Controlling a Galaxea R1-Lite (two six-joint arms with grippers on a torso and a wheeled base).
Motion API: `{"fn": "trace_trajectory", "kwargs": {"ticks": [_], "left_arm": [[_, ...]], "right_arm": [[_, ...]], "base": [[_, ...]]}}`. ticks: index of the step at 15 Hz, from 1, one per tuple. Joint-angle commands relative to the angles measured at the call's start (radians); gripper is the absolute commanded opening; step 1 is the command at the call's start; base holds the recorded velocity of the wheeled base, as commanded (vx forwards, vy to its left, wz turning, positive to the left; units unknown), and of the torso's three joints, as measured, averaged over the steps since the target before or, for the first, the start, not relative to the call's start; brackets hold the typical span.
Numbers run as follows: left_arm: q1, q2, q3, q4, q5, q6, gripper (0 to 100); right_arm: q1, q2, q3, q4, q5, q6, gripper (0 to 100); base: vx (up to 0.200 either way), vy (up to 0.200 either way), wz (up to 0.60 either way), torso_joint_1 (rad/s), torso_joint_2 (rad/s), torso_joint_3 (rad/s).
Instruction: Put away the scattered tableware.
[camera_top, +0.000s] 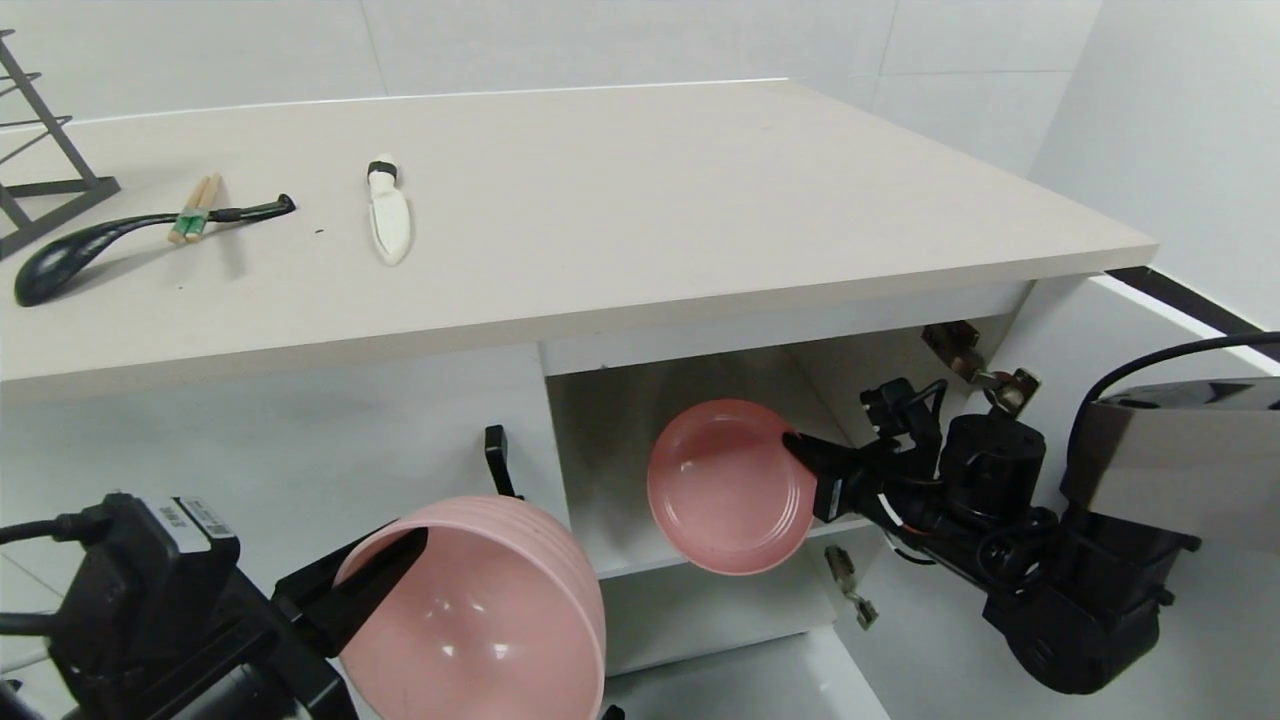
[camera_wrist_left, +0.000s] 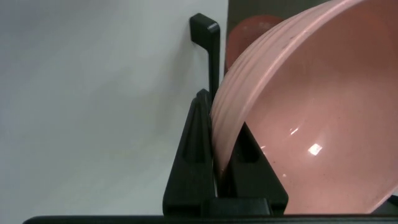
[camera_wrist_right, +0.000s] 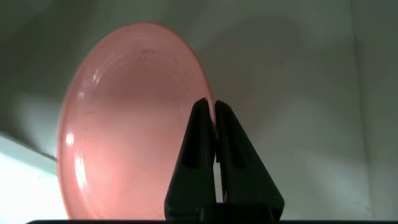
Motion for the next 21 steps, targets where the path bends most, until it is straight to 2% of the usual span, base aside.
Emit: {"fn": "trace_trajectory", "kwargs": {"ticks": [1,7,10,13,21], "left_arm": [[-0.001,-0.001,0.0,0.004,0.0,0.0,0],[0.013,0.026,0.0,-0.004,0.001,-0.008,0],[0.013,0.031,0.0,-0.003,0.001,-0.009,0],[0.013,0.032,0.0,-0.001,0.001,-0.009,0],[0.013,0.042,0.0,0.004,0.001,-0.009,0]], "right_arm": [[0.002,0.023,-0.02,-0.001,0.0,0.0,0],[0.018,0.112,-0.115,-0.001,0.0,0.011,0],[0.024,0.166,-0.194,-0.001,0.0,0.093,0],[0.022,0.241,-0.263,-0.001,0.0,0.098,0],[0.016,0.291,-0.345,-0.001,-0.026,0.12,0]], "base": [[0.0,0.0,0.0,0.0,0.0,0.0],[0.0,0.0,0.0,0.0,0.0,0.0],[0.0,0.0,0.0,0.0,0.0,0.0],[0.0,0.0,0.0,0.0,0.0,0.0],[0.0,0.0,0.0,0.0,0.0,0.0]]}}
